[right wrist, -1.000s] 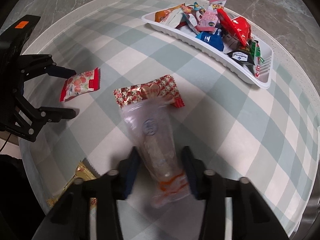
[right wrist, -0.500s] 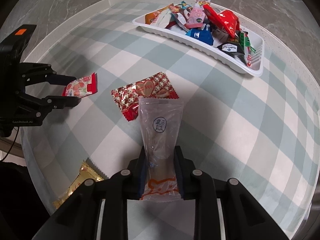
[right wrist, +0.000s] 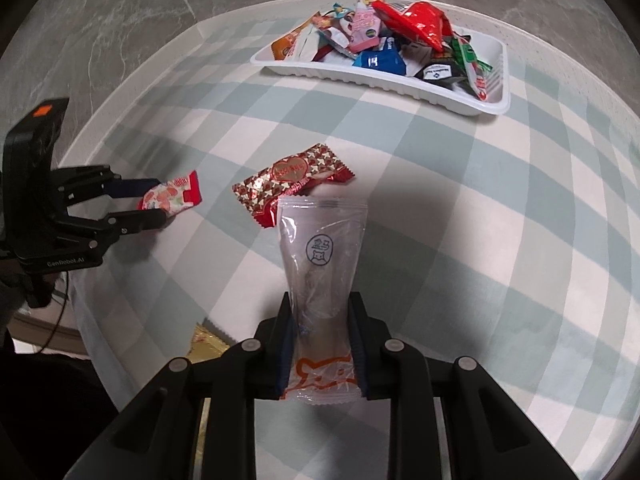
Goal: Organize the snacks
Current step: 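Carry the clear packet and red-white candy to the white tray and release them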
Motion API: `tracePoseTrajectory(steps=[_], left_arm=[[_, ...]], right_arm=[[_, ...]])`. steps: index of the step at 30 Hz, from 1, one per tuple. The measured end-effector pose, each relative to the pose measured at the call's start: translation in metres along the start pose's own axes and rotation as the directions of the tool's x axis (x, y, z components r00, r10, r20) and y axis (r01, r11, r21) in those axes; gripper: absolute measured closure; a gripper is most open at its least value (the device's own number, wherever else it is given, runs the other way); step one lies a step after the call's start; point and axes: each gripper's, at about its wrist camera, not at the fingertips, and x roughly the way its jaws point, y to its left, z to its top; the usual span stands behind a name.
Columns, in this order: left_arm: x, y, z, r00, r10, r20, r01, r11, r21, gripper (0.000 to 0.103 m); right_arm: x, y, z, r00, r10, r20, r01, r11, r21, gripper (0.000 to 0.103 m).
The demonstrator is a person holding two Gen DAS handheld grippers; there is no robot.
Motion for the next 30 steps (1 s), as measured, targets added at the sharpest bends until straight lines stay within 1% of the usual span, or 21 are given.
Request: tracePoseTrajectory(steps=[6,15,30], left_arm=[[-0.005,0.003,0.001,1.0,-0.014,0.009,0.014,1.0,-0.012,0.064],[-0.015,0.007,0.009,0.999,-0.034,0.036,0.035,0.999,-0.024,0.064],[-0.018,0.014,0.031,0.994,-0.083,0.065,0.087,0.994,-0.064,0.064]], right_arm=[[-0.004,-0.005,-0.004,0.999,0.049,0.021,-0.05,0.997,0.064,0.076],[-0.017,-0.014,-0.003,0.991,0.116,0.07,-0.126,0.979,0.158,0.076],[-0.032,-0.031,0.003,0.977,0.163,0.139,-0.195,0.946,0.259,0.076]])
